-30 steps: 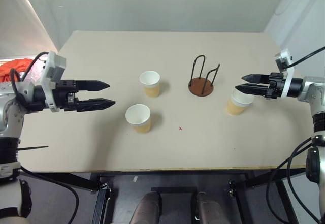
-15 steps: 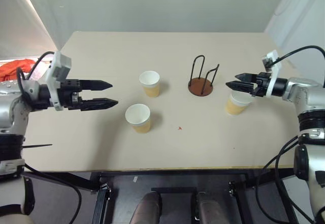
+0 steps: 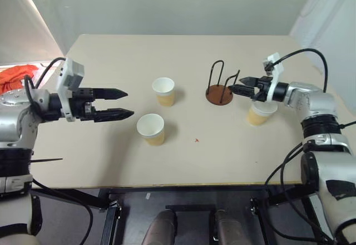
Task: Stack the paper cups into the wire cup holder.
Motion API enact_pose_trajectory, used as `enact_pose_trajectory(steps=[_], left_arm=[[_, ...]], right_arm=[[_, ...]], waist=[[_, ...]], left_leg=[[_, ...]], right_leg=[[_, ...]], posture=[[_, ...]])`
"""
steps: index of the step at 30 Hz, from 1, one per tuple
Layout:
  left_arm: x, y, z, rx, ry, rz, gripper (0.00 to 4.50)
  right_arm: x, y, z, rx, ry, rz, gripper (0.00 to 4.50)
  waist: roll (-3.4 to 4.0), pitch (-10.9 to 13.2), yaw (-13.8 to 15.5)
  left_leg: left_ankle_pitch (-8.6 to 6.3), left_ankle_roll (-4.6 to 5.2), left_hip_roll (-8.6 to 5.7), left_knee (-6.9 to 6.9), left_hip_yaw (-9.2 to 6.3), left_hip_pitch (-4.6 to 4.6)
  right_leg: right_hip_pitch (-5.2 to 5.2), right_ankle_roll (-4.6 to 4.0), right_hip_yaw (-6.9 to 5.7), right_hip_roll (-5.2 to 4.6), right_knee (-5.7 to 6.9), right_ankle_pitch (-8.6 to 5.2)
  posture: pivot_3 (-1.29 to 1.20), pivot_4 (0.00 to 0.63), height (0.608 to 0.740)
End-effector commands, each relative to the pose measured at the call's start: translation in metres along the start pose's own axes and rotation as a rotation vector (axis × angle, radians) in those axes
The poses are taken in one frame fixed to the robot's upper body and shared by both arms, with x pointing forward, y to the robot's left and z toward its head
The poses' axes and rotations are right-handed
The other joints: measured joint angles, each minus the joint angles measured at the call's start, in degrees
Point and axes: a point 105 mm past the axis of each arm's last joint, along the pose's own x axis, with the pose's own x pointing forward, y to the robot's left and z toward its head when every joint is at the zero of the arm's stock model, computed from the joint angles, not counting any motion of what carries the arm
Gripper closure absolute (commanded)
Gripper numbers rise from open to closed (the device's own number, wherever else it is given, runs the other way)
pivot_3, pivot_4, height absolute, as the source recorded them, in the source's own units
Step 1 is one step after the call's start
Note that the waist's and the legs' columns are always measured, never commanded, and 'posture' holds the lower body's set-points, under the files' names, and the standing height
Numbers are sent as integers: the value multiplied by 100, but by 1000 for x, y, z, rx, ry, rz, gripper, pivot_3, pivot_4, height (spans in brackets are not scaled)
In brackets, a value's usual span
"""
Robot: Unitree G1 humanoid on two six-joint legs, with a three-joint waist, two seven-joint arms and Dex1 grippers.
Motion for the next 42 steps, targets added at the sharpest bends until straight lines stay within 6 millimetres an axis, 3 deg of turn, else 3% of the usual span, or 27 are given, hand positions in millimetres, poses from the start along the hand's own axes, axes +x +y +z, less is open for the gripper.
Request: enact_pose_trajectory(steps=[1, 7, 14, 17, 28, 31, 36, 38, 42], left_arm=[[-3, -2, 9, 44, -13, 11, 0], [-4, -4, 8, 44, -10, 22, 0], [-5, -2, 7, 36, -19, 43, 0], [-4, -2, 8, 40, -23, 43, 0], [-4, 0, 14, 59, -27, 47, 0], [-4, 1, 17, 75, -24, 44, 0], [-4, -5, 37, 156, -33, 11, 0], [-1, -16, 41, 170, -27, -52, 0], [8, -43, 27, 189, 96, -202, 0]], right_arm=[[7, 1, 13, -34, -32, -10, 32], [19, -3, 4, -10, -40, -42, 32], [31, 1, 18, 38, -128, -47, 32], [32, 2, 23, 38, -146, -43, 617], [25, 8, 28, -6, -131, 22, 4397], [24, 14, 33, -19, -134, 65, 4457], [21, 47, 49, -93, -146, 237, 4457], [15, 65, 48, -142, -120, 310, 4457], [-4, 102, 36, -206, -60, 443, 4457]], waist=[[0, 0, 2], [0, 0, 1], [0, 0, 0], [0, 0, 4], [0, 0, 3], [0, 0, 3], [0, 0, -2], [0, 0, -3], [-1, 0, -1]], left_leg=[[0, 0, 0, 0, 0, -1], [-3, -4, 0, 0, 0, -3], [-6, -10, 1, -1, -1, -3], [-13, -19, 1, -2, -1, -5], [-24, -32, 2, -2, -1, -8], [-24, -32, 2, -1, -1, -7], [-20, -30, 2, -2, -4, -12], [-19, -27, 2, -2, -5, -13], [-15, -35, 2, 1, -13, -22]], right_leg=[[-1, 0, 0, 0, 0, 0], [-3, -2, 0, 0, 0, 0], [-6, -4, 0, 0, 3, 0], [-7, -8, 0, 0, 2, -3], [-9, -15, -2, 0, 1, -7], [-8, -15, -2, 0, 2, -7], [-12, -15, -6, 1, 2, -7], [-11, -18, -7, 2, 0, -9], [-6, -37, -24, 3, -11, -22]], posture=[[0, 150, 740], [0, 150, 740], [0, 150, 740], [0, 150, 740], [0, 150, 740], [0, 150, 740], [0, 150, 740], [0, 150, 740], [0, 150, 740]])
